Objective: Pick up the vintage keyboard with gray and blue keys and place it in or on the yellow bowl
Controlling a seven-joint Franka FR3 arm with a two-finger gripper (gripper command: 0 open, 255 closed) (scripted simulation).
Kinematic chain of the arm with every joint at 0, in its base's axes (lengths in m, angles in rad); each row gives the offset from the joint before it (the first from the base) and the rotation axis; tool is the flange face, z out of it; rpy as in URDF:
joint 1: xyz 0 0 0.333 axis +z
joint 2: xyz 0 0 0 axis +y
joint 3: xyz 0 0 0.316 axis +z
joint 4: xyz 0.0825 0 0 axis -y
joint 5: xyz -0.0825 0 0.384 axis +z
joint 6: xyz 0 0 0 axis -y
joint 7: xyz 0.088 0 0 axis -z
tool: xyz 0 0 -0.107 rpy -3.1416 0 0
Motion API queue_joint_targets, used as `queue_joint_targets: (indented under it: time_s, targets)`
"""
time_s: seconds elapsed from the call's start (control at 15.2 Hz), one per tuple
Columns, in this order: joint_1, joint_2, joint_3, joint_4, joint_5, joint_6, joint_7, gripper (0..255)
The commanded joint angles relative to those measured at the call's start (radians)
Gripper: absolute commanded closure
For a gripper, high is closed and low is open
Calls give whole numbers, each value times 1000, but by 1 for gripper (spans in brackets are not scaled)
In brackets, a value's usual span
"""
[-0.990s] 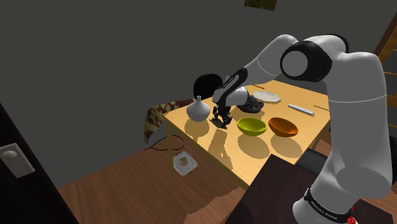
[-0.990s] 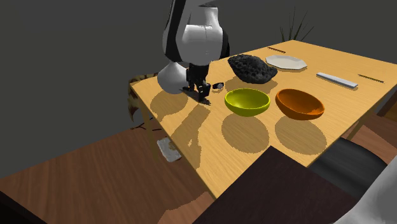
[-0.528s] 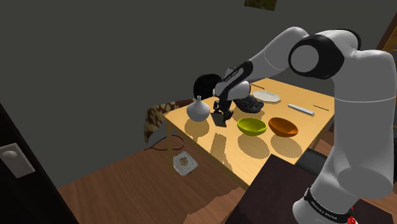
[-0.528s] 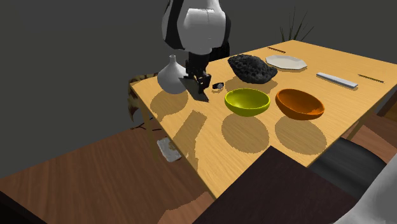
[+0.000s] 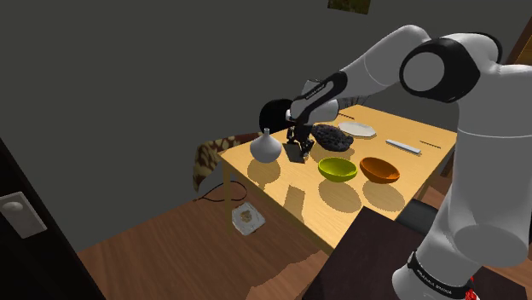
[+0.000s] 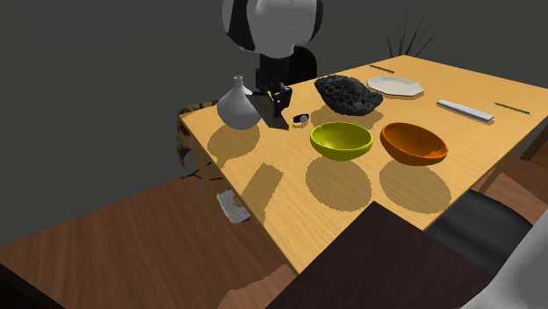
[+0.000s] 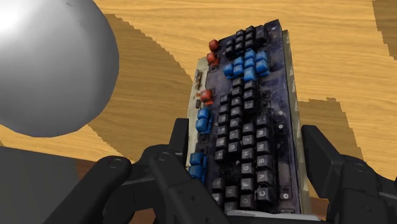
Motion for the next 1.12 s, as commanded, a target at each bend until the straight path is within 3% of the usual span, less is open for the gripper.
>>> queue_joint_targets:
  time_s: [0.0, 0.46, 1.06]
  targets:
    - [4, -16, -6, 8, -13, -23, 9, 255]
    - [-45, -149, -61, -151, -48, 10, -86, 255]
    - [-144, -310, -160, -317, -117, 24, -244, 255]
